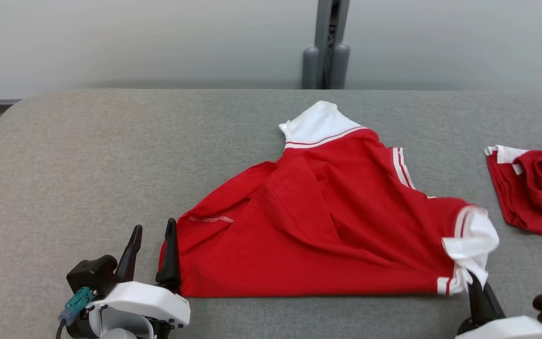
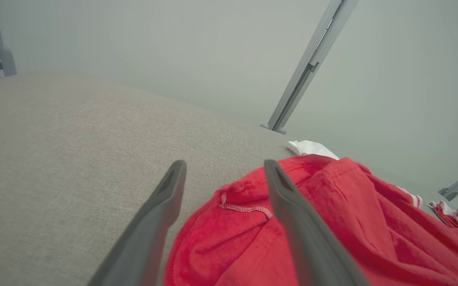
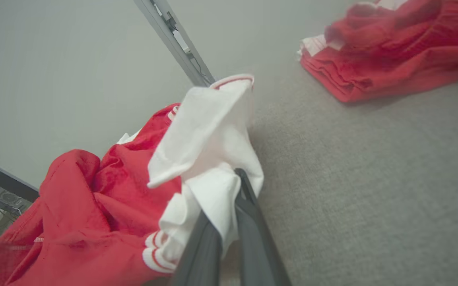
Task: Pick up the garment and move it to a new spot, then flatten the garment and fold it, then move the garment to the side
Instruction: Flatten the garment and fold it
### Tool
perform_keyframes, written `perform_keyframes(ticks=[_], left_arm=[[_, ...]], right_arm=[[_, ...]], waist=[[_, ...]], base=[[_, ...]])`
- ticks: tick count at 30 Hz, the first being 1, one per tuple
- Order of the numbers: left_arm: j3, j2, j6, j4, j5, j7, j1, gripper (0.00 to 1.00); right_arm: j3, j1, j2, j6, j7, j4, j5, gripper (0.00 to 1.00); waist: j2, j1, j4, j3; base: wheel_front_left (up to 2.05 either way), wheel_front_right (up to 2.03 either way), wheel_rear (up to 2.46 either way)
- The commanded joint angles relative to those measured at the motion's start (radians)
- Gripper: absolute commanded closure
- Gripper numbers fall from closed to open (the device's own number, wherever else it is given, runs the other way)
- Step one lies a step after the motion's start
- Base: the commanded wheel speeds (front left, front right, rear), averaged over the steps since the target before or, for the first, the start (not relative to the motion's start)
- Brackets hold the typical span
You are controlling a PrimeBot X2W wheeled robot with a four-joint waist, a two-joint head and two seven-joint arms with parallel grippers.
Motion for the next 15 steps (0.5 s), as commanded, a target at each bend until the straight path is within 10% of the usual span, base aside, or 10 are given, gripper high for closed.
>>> perform_keyframes(ticks=[1, 4, 7, 15], left_arm=[[-0.001, 0.009, 0.005, -0.011, 0.007, 0.004, 0.010, 0.00], [-0.009, 0.013, 0.008, -0.022, 0.011, 0.012, 0.012, 0.00], [-0.020, 0.014, 0.008, -0.030, 0.016, 0.021, 0.006, 0.00], [-0.080, 0.010, -0.030, -0.025, 0.026, 0.072, -0.028, 0.00]], right_arm=[[0.009, 0.017, -0.001, 0.000, -0.021, 0.031, 0.058, 1.00], [0.047, 0.018, -0.002, 0.000, -0.046, 0.095, 0.178, 0.89], [0.086, -0.005, -0.002, 0.000, -0.063, 0.150, 0.247, 0.00], [0.085, -0.022, -0.002, 0.000, -0.070, 0.152, 0.244, 0.00]], waist=[[0.0000, 0.0000, -0.030, 0.009], [0.0000, 0.0000, -0.054, 0.013], [0.0000, 0.0000, -0.076, 0.017], [0.0000, 0.0000, -0.134, 0.018]], base=[[0.00, 0.00, 0.00], [0.00, 0.00, 0.00], [0.00, 0.00, 0.00], [0.00, 0.00, 0.00]])
